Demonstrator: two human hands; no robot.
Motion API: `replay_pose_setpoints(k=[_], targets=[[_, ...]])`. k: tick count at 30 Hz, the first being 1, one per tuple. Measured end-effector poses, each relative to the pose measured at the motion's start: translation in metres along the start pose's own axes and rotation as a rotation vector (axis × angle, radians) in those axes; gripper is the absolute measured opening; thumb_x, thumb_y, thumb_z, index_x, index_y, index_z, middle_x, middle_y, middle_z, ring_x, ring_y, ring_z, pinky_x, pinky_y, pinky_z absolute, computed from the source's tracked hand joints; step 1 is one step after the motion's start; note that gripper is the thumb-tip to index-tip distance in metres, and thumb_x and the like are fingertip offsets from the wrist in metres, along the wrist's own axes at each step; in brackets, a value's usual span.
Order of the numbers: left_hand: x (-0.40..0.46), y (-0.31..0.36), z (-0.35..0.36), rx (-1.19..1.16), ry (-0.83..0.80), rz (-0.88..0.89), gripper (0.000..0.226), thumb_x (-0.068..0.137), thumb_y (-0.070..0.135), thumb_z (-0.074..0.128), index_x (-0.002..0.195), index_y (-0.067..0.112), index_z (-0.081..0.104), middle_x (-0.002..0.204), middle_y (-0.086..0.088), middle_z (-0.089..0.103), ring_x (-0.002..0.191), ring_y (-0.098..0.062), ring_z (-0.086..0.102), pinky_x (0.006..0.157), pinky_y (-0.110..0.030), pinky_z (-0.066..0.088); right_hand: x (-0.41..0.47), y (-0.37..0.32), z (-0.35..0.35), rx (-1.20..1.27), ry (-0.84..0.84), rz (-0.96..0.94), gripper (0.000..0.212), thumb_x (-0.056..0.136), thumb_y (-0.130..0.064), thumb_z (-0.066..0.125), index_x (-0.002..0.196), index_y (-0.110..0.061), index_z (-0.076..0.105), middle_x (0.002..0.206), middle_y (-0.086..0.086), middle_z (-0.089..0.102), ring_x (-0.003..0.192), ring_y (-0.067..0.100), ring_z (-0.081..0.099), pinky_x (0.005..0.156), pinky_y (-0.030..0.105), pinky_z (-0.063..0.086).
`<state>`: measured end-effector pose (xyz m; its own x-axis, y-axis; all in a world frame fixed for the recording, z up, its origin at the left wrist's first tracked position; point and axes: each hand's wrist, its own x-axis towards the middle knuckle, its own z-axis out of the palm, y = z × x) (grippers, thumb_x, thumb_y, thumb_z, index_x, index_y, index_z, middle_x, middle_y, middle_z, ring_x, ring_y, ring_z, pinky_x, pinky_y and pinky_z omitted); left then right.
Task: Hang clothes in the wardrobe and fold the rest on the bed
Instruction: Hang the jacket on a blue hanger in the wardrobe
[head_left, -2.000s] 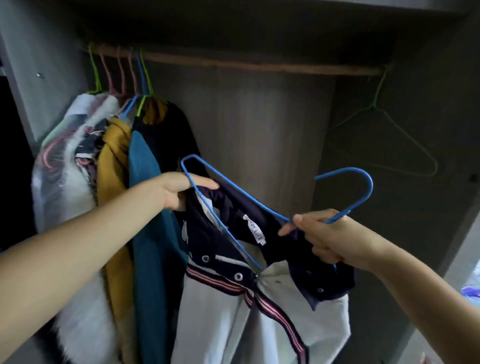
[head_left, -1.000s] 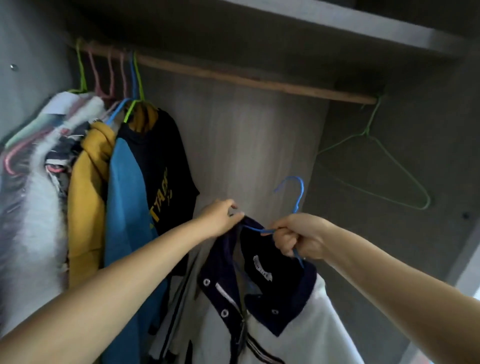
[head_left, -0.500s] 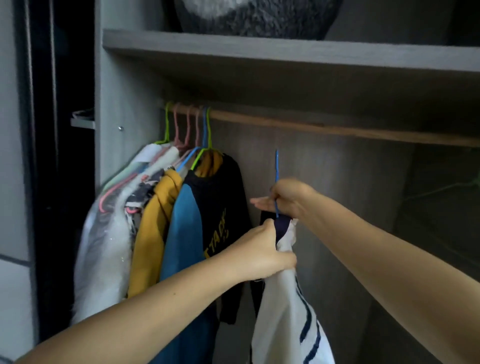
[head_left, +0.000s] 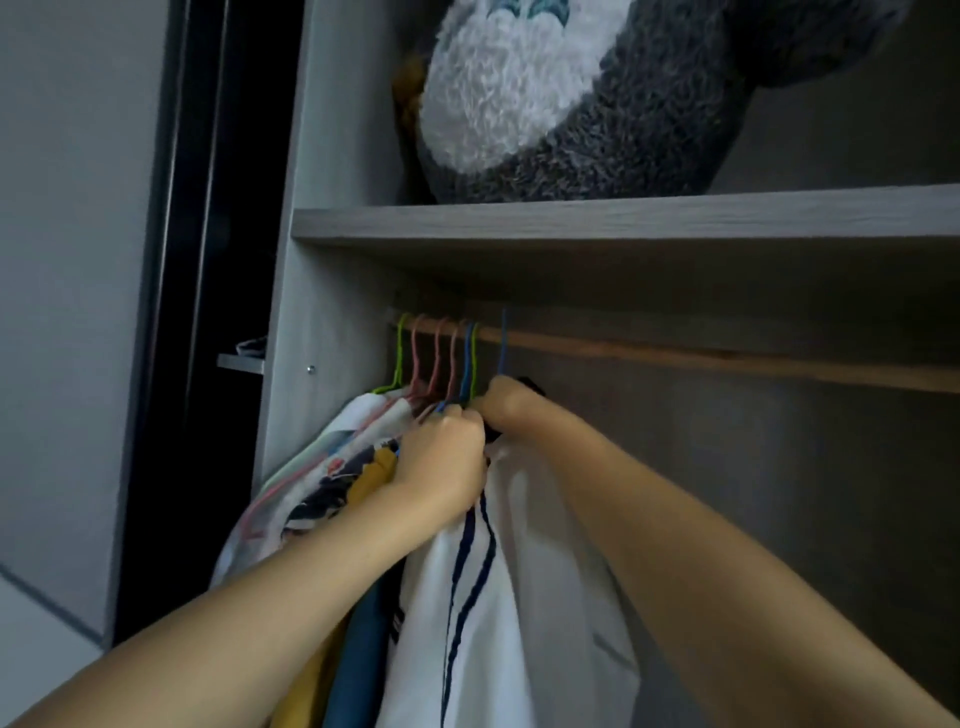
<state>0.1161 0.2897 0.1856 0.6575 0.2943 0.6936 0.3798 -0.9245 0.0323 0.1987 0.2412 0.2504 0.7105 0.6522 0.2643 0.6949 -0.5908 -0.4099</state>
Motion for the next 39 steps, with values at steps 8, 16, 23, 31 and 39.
replay_pose_setpoints(k=[8, 16, 23, 31, 39], targets=[[-0.019, -0.027, 0.046, 0.238, -0.067, 0.083, 0.051, 0.094, 0.011, 0.037, 0.144, 0.005, 0.026, 0.135, -0.011, 0.036, 0.129, -0.03, 0.03, 0.11, -0.052, 0.017, 0.034, 0.019, 0.059, 0.205, 0.124, 0.015, 0.042, 0.1, -0.017, 0.041, 0.135, 0.005, 0.036, 0.134, 0.025, 0.049, 0.123, 0.036, 0.048, 0.096, 0.034, 0.039], [-0.066, -0.026, 0.03, 0.229, 0.214, 0.415, 0.055, 0.077, 0.013, 0.065, 0.132, 0.012, 0.056, 0.137, -0.018, 0.052, 0.13, -0.03, 0.047, 0.108, -0.058, 0.031, -0.057, 0.091, 0.089, 0.226, 0.362, 0.033, 0.053, 0.103, -0.033, 0.034, 0.152, -0.019, 0.019, 0.154, 0.005, 0.032, 0.14, 0.024, 0.031, 0.115, 0.049, 0.023], [-0.123, 0.059, 0.05, -0.098, 0.07, 0.556, 0.035, 0.076, 0.013, 0.061, 0.111, 0.011, 0.064, 0.117, -0.015, 0.058, 0.115, -0.032, 0.052, 0.112, -0.057, 0.017, -0.193, 0.165, 0.101, 0.033, 0.429, 0.321, 0.042, 0.095, -0.008, 0.044, 0.136, -0.002, 0.047, 0.133, 0.022, 0.053, 0.123, 0.035, 0.048, 0.102, 0.035, 0.037], [-0.286, 0.198, 0.092, -0.514, -0.34, 0.888, 0.028, 0.088, 0.024, 0.048, 0.113, 0.016, 0.059, 0.11, -0.006, 0.062, 0.108, -0.029, 0.053, 0.083, -0.038, 0.032, -0.429, 0.212, 0.135, -0.066, 0.386, 0.811, 0.026, 0.092, -0.017, 0.043, 0.106, -0.02, 0.064, 0.106, 0.007, 0.068, 0.097, 0.029, 0.062, 0.077, 0.034, 0.051], [-0.48, 0.297, 0.054, -0.6, -0.66, 1.286, 0.028, 0.094, 0.02, 0.039, 0.115, 0.021, 0.057, 0.116, -0.001, 0.061, 0.113, -0.024, 0.052, 0.091, -0.034, 0.037, -0.683, 0.224, 0.177, -0.102, 0.338, 1.346, 0.026, 0.092, -0.024, 0.04, 0.102, -0.02, 0.064, 0.109, 0.009, 0.067, 0.1, 0.032, 0.061, 0.075, 0.032, 0.045]])
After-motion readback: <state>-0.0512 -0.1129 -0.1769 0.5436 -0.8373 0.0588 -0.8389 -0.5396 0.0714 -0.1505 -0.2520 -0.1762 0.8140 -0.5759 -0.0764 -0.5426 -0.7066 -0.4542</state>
